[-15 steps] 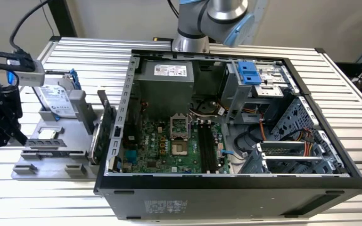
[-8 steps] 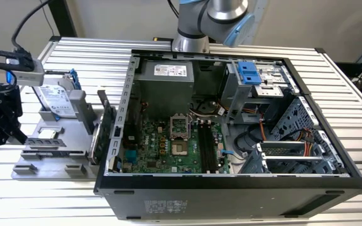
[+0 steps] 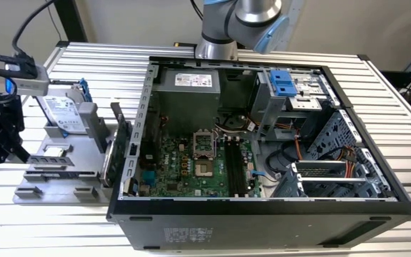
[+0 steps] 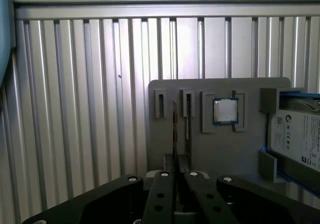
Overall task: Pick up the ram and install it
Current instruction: 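Pick up the ram and move it above insertion slot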
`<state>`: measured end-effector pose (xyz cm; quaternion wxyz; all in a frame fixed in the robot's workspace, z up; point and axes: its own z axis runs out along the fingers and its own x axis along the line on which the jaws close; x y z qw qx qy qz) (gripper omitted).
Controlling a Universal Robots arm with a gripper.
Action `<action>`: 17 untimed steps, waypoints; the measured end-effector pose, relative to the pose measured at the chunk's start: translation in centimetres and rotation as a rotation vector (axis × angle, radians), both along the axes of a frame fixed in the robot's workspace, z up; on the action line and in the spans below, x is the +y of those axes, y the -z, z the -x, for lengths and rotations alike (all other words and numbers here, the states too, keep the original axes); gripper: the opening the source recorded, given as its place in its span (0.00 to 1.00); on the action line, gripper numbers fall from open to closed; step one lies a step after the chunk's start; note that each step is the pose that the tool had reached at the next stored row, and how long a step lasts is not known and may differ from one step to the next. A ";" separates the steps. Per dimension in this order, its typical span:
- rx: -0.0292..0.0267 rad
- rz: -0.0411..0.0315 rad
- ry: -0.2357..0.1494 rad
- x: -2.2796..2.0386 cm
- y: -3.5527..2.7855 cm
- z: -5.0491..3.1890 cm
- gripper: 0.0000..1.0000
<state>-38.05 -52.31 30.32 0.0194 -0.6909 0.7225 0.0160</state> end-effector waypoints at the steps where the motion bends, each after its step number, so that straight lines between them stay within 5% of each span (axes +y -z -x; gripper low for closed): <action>1: 0.0001 -0.0006 0.000 0.00 -0.01 0.00 0.00; 17: 0.0001 -0.0016 0.000 0.00 -1.11 0.00 0.00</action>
